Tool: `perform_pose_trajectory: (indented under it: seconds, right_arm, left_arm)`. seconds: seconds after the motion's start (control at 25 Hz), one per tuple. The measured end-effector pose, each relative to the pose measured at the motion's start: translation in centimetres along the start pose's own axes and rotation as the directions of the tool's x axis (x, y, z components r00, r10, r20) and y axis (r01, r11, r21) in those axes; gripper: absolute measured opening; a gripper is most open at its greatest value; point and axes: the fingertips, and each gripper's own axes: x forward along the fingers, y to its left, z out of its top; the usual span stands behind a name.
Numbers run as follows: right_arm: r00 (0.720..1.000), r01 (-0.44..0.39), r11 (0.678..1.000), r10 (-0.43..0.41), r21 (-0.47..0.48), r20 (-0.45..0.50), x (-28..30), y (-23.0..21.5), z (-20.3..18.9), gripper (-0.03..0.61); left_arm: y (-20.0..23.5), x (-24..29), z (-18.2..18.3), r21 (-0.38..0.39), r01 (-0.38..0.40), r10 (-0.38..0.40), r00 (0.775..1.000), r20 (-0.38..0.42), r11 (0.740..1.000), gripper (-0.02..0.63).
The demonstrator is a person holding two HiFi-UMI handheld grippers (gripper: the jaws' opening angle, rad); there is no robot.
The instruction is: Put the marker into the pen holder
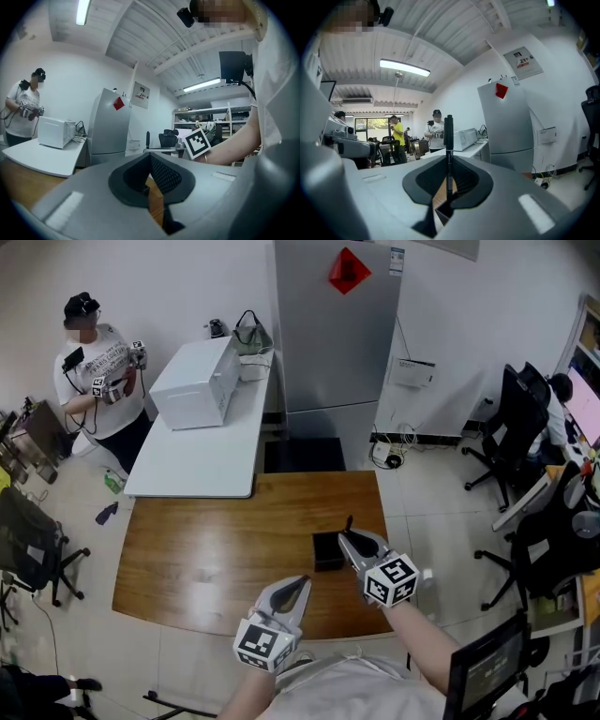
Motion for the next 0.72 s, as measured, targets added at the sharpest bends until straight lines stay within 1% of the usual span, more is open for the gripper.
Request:
perform_pose_trajectory:
  seconds: [0.12, 0.28, 0.44, 0.64, 0.72]
  right_arm:
    - [0.999, 0.011, 1.0, -0.011, 0.004, -0.033, 1.9, -1.0, -1.9, 0.037]
    - [0.996, 0.037, 0.999, -0.039, -0.016, -0.08, 3.0, -1.7, -4.9, 0.037]
    - [0.991, 0.052, 0.998, -0.055, -0.023, -0.123, 3.3, -2.3, -7.3, 0.035]
    - [0.988, 0.058, 0.998, -0.059, -0.011, -0.141, 3.4, -2.6, -8.8, 0.031]
    - [0.989, 0.045, 0.999, -0.045, -0.001, -0.139, 3.5, -2.4, -8.8, 0.046]
  left_arm:
    - [0.9, 0.2, -0.3, -0.011, -0.006, 0.006, 1.0, -0.008, 1.0, 0.015]
    - [1.9, 0.2, -1.4, -0.03, -0.011, 0.01, 1.0, -0.029, 1.0, 0.017]
    - [3.4, -0.1, -2.2, -0.049, -0.044, 0.042, 0.998, -0.053, 0.998, 0.017]
    - [4.2, -0.3, -2.5, -0.046, -0.055, 0.052, 0.997, -0.057, 0.997, 0.016]
    - [4.2, -0.2, -2.5, -0.044, -0.053, 0.05, 0.997, -0.058, 0.998, 0.017]
